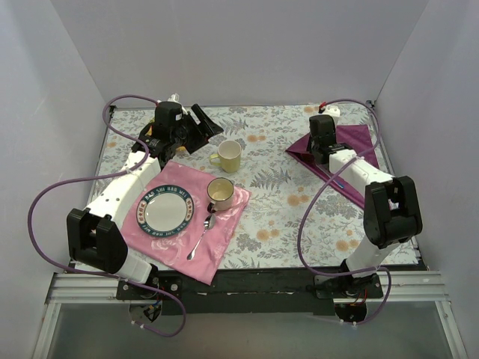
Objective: Fold the napkin, place the utensils inside, and roll it up
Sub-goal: Fold the napkin
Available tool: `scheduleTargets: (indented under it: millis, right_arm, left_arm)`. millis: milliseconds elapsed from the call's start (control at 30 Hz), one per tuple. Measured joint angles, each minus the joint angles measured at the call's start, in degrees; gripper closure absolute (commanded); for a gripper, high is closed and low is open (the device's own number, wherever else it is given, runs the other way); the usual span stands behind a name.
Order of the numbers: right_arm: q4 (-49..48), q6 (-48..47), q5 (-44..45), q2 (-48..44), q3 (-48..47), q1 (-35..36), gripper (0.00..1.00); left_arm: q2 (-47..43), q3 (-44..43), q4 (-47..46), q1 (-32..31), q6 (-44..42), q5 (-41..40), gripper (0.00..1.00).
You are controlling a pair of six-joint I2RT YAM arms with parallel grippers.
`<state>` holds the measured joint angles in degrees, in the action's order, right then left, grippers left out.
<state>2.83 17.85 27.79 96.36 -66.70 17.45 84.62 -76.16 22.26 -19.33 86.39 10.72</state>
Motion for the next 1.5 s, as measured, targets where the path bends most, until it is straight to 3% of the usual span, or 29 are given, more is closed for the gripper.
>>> scheduleTargets:
  millis: [633, 1500]
  right_arm:
    - [-4.5, -8.9, -10.4, -6.9, 10.4, -8.0, 0.94]
    - [-8.3, -16.9, -14.5, -11.0, 20.6, -14.3, 0.85]
  left_arm:
    - [-0.2, 0.8, 0.0, 0.0, 0.0, 0.6, 0.32]
    - [-0.7, 0.8, 0.0, 0.0, 0.0, 1.4, 0.32]
